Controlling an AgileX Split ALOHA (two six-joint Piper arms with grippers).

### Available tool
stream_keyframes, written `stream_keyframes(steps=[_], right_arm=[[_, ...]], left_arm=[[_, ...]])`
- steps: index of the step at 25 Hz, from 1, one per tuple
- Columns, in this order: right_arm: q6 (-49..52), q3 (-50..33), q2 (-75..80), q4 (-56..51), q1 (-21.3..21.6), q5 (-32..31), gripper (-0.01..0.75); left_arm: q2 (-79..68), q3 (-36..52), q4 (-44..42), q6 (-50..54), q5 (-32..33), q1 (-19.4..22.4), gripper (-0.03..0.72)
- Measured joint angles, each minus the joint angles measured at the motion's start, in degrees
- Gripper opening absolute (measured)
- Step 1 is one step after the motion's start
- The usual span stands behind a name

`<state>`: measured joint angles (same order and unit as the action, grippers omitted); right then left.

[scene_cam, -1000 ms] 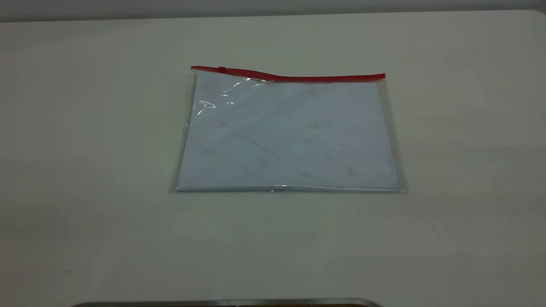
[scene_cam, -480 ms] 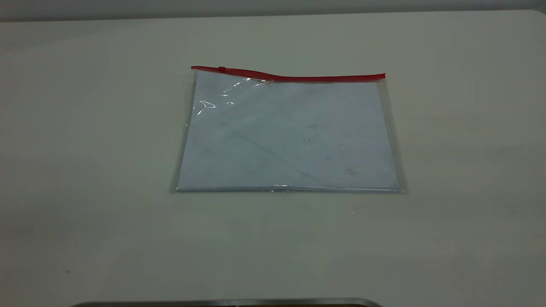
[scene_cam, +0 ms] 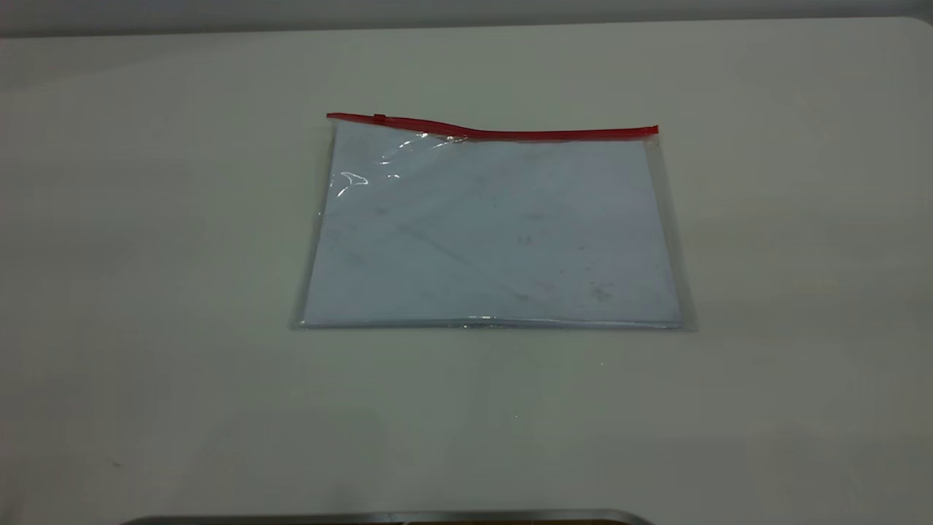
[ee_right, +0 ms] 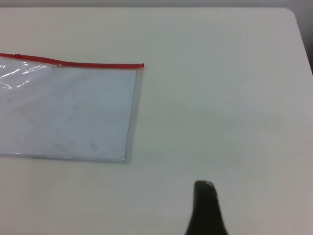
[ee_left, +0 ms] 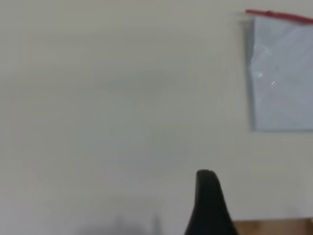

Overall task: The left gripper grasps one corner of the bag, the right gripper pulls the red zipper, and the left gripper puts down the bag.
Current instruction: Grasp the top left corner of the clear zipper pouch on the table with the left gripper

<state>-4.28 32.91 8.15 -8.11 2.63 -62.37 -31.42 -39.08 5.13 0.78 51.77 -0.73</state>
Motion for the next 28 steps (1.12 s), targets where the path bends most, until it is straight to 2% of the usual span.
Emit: stream_keyframes(steps=[2,6,13,17,23,28], right_arm=[[0.0,2.2,5.5,-0.1,0.0,0.7,0.613],[0.1,5.3,17.0,-0.3,0.0,4.4,0.593],[0.0,5.8,33.5,-2.3,0.0,15.0,0.584],[-0.5,5.8,41.3,-2.8,0.0,20.7,0.584],[-3.7,6.5,52.9,-3.3,0.0,29.2,0.583],[-5.8,10.9,63.4,-3.6,0.0,30.8,0.582]], left_arm=[[-7.9,-2.8,3.3,0.0,-3.3,0.0,0.577],[-22.3,-7.7,12.3,-4.0,-8.9,0.0,0.577],[-47.4,-15.1,28.7,-23.8,-16.6,0.0,0.577],[-59.7,-19.5,36.6,-34.3,-18.2,0.0,0.577],[-73.1,-24.9,41.0,-40.2,-19.2,0.0,0.577],[-84.1,-30.7,41.8,-41.2,-19.6,0.0,0.577]])
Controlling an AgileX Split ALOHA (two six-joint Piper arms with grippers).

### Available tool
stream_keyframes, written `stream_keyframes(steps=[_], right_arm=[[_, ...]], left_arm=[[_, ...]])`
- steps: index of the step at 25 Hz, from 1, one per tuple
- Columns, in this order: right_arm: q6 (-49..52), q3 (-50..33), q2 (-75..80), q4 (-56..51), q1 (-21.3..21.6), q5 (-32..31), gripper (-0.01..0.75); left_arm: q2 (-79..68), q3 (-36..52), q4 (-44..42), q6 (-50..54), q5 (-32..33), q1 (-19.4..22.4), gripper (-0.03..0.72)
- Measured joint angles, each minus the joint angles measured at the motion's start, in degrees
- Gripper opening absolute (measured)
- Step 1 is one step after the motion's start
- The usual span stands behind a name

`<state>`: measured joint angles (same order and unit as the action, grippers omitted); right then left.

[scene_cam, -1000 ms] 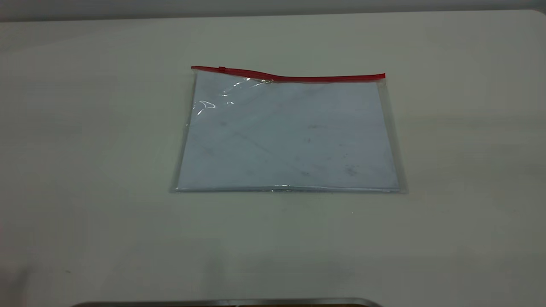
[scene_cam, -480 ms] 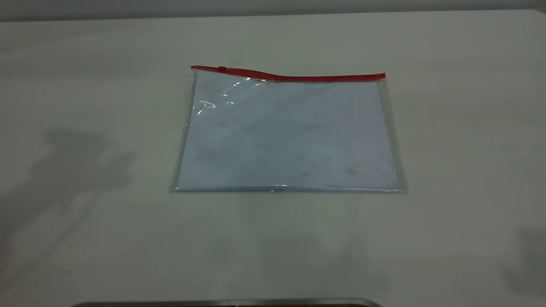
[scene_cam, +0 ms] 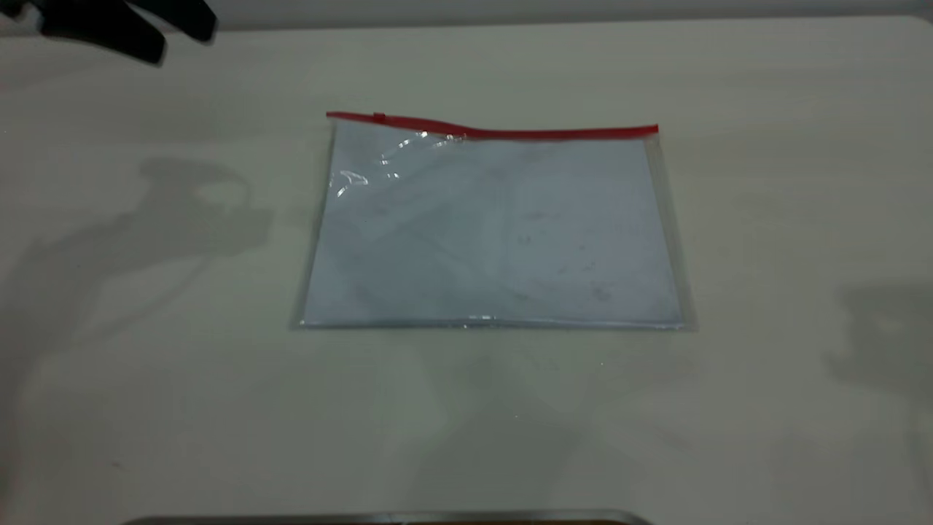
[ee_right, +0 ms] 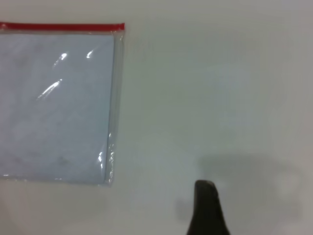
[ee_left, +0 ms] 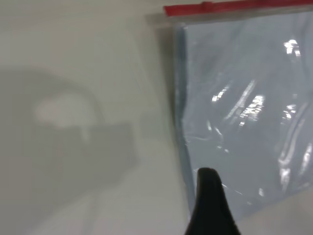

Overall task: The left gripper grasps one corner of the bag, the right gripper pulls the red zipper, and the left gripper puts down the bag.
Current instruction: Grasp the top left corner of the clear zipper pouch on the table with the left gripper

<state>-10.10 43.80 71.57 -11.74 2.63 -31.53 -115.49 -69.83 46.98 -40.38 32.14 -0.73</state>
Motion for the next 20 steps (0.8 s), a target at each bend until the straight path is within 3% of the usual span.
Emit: stream_keyframes(steps=[9,20], right_arm=[[-4.6,3.3,11.8,-3.3,0.0,2.3,0.582],[-6.5,3.3,14.1,-4.2,0.0,3.8,0.582]], left_arm=[[-14.7,-9.2,3.4,-4.1,-2.2,-0.5,0.577],[-25.7,-16.0,21.0,-21.6,-4.3,-3.3,0.577]])
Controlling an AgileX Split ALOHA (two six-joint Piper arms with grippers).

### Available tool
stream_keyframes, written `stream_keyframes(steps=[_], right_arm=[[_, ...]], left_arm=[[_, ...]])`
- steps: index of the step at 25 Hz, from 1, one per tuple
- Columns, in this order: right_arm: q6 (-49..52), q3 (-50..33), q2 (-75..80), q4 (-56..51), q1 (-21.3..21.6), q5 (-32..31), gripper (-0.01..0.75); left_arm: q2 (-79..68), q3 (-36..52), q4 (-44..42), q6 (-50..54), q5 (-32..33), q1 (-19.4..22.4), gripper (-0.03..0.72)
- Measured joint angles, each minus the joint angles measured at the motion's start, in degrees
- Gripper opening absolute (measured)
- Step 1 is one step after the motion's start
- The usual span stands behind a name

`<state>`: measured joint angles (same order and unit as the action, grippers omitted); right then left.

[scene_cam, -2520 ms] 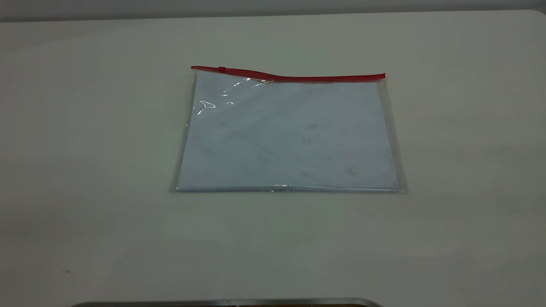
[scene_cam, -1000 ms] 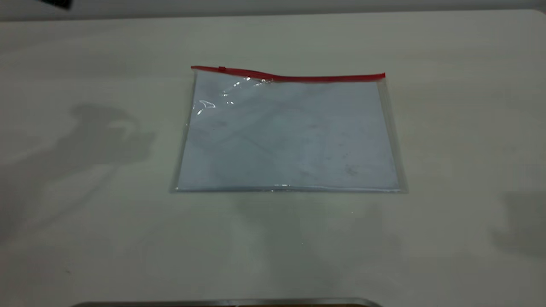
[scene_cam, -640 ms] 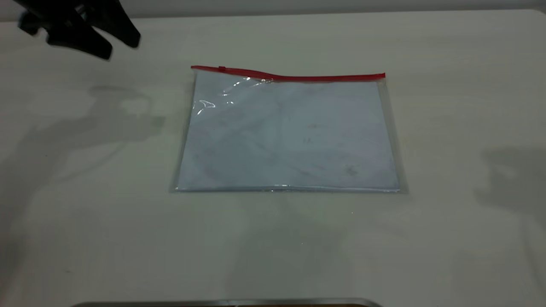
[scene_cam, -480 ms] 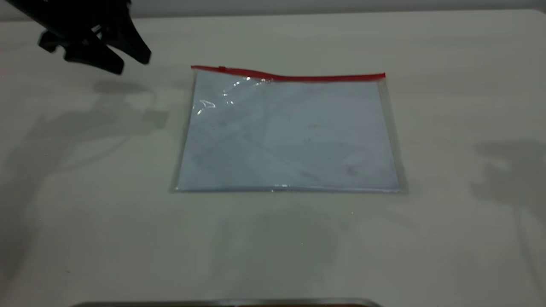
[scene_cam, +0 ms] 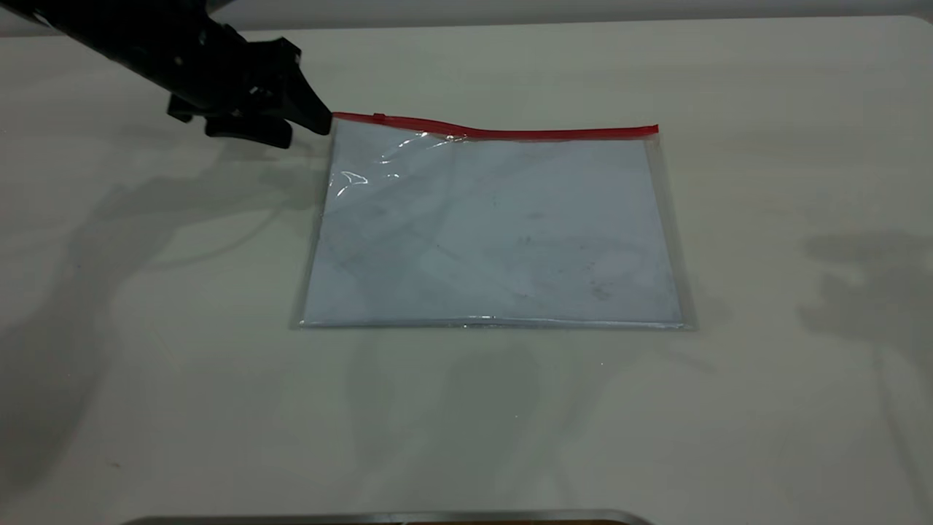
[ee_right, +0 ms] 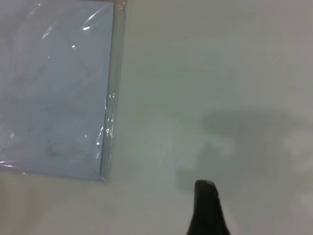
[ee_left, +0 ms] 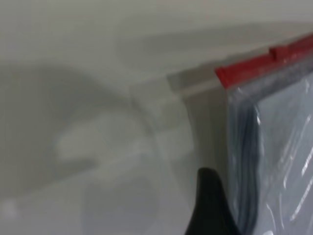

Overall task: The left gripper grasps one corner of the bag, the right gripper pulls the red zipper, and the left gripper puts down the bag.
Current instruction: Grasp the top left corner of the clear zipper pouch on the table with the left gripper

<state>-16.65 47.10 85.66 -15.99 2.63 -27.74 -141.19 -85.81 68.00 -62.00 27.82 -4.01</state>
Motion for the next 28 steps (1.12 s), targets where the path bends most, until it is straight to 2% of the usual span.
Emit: stream_keyframes(steps=[11,22,25,28], right_arm=[[-0.3,0.0,0.0,-0.2,0.0,0.4,0.580],[-0.4,0.0,0.0,-0.2,0.0,1.3,0.580],[-0.4,0.0,0.0,-0.3,0.0,1.4,0.580],[-0.5,0.0,0.0,-0.3,0.0,1.5,0.580]], left_arm=[[-4.9,-1.0,17.1,-17.3,2.3,-0.2,0.577],[-8.0,-1.1,21.3,-20.6,3.7,-0.3,0.575],[-8.1,-1.1,22.2,-21.0,4.9,-0.3,0.546],[-8.1,-1.3,22.6,-22.5,5.6,-0.3,0.460]])
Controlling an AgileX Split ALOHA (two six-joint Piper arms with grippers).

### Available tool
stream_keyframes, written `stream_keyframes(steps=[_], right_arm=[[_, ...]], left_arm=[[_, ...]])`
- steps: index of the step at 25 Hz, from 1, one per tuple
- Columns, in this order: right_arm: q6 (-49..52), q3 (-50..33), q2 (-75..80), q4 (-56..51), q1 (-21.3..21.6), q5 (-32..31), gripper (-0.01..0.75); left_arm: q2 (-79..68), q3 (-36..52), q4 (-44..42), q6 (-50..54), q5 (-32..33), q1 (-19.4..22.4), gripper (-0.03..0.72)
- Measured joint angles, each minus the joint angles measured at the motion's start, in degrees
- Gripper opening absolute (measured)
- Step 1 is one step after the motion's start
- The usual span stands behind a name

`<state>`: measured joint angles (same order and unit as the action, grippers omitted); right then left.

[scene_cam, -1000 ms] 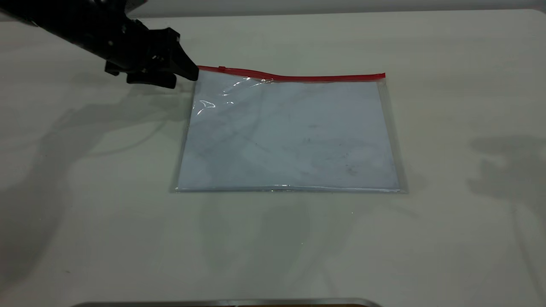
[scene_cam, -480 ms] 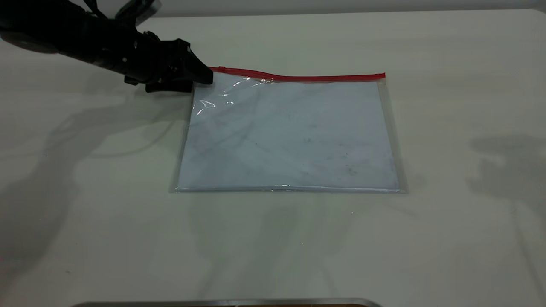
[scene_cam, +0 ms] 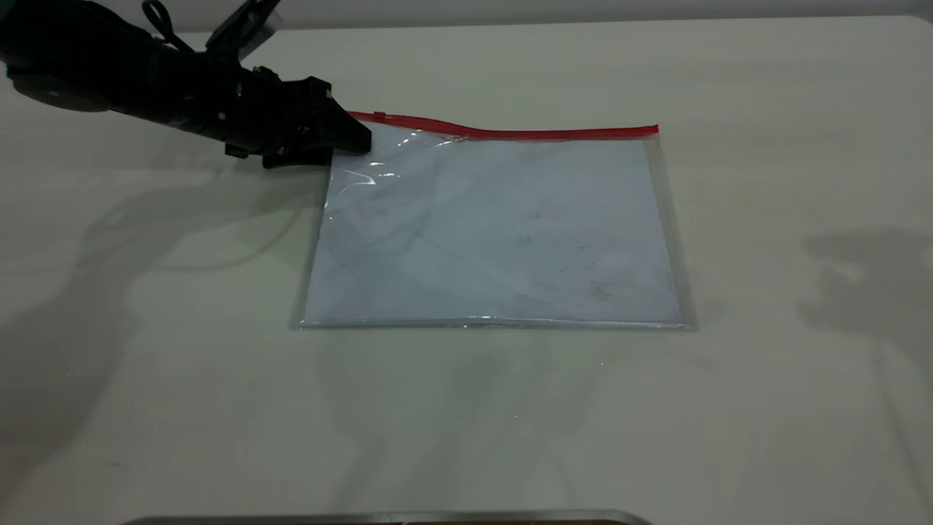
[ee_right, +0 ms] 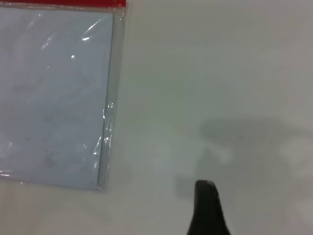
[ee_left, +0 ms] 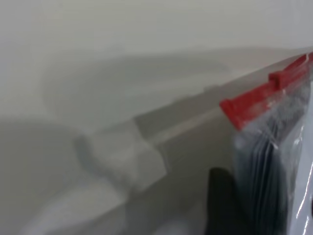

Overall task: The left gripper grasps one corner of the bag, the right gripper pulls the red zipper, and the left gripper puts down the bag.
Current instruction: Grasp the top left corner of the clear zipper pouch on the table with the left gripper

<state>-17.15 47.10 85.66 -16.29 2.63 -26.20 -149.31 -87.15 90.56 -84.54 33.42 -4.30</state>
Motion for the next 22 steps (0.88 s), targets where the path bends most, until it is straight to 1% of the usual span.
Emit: stream_keyframes(steps=[2,7,8,9,12,14,17,18,22], right_arm=[[0.0,0.0,0.0,0.0,0.0,0.1,0.580],[0.0,0.0,0.0,-0.1,0.0,0.2,0.580],[0.0,0.0,0.0,-0.1,0.0,0.2,0.580],[0.0,0.0,0.0,-0.1,0.0,0.2,0.580],[-0.1,0.0,0.0,-0.1,0.0,0.8,0.579],[-0.6,0.0,0.1,-0.8,0.0,1.8,0.579],[-3.3,0.0,1.1,-2.3,-0.3,3.4,0.579],[-4.2,0.1,1.7,-2.9,-0.7,3.8,0.579],[-8.0,2.5,5.4,-5.9,-3.2,4.4,0.579]], left_arm=[[0.0,0.0,0.1,-0.5,0.1,0.0,0.376],[0.0,0.0,0.2,-1.4,2.0,0.0,0.099],[0.0,0.0,0.2,-2.5,2.5,0.0,0.067],[0.0,-0.1,0.2,-4.3,3.2,0.0,0.054],[0.0,-1.2,-0.4,-11.0,4.6,0.0,0.054],[0.1,-2.6,-2.4,-16.0,5.8,0.0,0.054],[0.6,-5.5,-9.0,-21.7,9.7,0.0,0.054],[0.8,-6.8,-12.8,-23.2,12.2,0.0,0.054],[0.9,-11.4,-23.0,-26.0,19.8,0.0,0.054]])
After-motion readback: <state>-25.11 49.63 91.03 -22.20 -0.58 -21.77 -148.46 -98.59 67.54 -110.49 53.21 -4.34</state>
